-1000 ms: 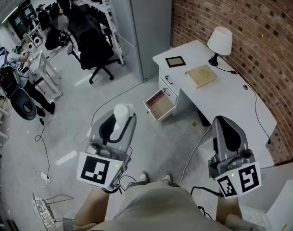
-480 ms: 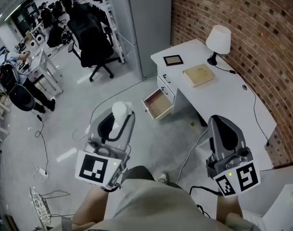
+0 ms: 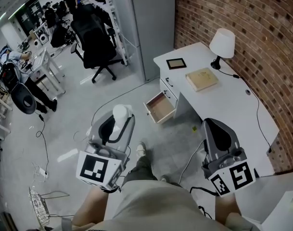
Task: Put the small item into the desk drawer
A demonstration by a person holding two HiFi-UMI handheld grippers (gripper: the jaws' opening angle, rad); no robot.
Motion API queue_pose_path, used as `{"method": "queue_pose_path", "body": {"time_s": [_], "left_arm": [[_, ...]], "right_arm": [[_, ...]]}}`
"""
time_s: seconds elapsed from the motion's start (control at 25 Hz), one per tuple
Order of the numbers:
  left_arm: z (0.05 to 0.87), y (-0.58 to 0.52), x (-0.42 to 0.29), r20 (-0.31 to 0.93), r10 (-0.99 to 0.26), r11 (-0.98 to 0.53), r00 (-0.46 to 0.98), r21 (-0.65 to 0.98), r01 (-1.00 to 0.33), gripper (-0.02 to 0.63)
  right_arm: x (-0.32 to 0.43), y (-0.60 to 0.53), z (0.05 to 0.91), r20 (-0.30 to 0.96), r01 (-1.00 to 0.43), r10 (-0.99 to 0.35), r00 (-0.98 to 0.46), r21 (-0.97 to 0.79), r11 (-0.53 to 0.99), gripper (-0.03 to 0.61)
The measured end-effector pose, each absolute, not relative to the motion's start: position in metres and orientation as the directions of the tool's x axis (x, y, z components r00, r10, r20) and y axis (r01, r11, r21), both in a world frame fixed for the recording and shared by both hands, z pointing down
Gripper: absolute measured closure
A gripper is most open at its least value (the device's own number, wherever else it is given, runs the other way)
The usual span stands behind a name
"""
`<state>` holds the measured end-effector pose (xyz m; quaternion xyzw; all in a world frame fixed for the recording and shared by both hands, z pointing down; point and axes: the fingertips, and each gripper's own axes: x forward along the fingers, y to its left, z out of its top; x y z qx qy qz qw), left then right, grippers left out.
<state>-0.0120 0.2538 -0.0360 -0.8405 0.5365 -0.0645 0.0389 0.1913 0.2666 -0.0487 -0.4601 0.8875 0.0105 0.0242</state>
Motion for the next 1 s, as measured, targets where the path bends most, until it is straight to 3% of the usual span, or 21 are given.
{"method": "queue_pose_path", "body": {"time_s": [0.6, 1.0], "left_arm": [[-0.012, 0.128, -0.055, 0.079, -0.885, -0.465, 0.459, -0.096, -0.88, 0.468], [0.004, -0.01, -0.126, 0.106, -0.854, -0.516, 0.509, -0.045, -0.856, 0.466]], "right_arm": [[0.135, 0.138, -0.012, 0.04, -0.822, -0.821, -0.569, -0.003, 0.57, 0.575], [0.061, 0.008, 0.002, 0.125, -0.851, -0.844, -0.521, -0.001, 0.525, 0.575]]}}
